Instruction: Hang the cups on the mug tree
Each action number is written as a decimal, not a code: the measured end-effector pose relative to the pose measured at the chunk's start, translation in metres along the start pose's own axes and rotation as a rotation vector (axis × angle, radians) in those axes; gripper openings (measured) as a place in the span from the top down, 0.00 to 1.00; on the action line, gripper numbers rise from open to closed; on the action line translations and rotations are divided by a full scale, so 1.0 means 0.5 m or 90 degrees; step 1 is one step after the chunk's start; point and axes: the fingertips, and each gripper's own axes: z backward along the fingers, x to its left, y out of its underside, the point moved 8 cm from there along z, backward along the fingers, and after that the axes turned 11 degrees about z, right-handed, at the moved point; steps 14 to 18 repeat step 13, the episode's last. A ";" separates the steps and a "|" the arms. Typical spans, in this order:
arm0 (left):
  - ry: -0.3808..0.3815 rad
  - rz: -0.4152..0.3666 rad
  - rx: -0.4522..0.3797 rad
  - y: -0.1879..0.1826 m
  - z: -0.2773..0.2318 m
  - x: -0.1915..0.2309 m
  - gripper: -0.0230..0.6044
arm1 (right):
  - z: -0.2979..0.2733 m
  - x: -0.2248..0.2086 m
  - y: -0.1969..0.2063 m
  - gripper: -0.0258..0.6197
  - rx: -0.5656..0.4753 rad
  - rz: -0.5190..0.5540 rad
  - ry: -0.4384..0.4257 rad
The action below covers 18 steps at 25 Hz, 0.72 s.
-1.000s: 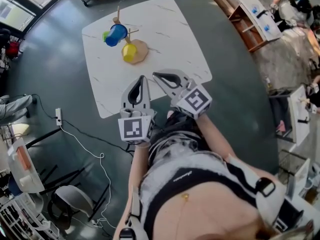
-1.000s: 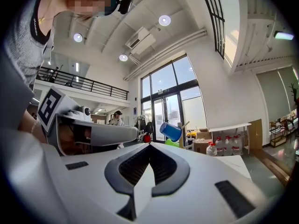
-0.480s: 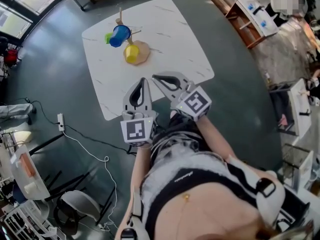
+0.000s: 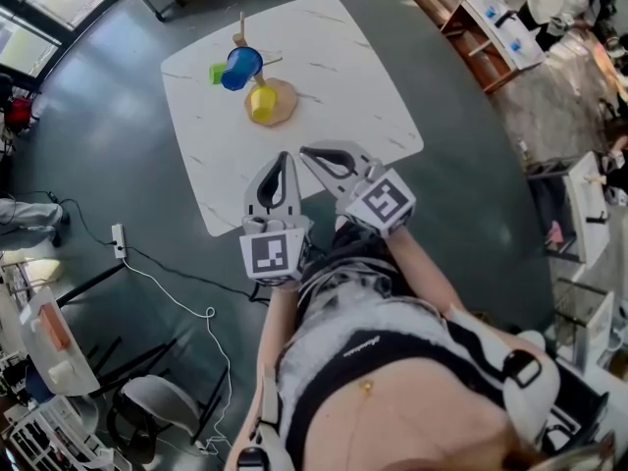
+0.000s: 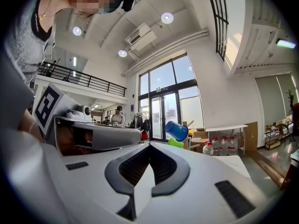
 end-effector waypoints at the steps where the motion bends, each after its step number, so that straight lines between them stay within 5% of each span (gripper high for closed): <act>1: 0.000 0.001 0.001 0.001 0.000 0.002 0.97 | -0.002 0.001 0.000 0.96 0.000 0.001 0.000; 18: -0.004 0.002 0.005 0.003 0.000 0.017 0.97 | -0.017 0.002 0.002 0.96 0.005 0.007 -0.003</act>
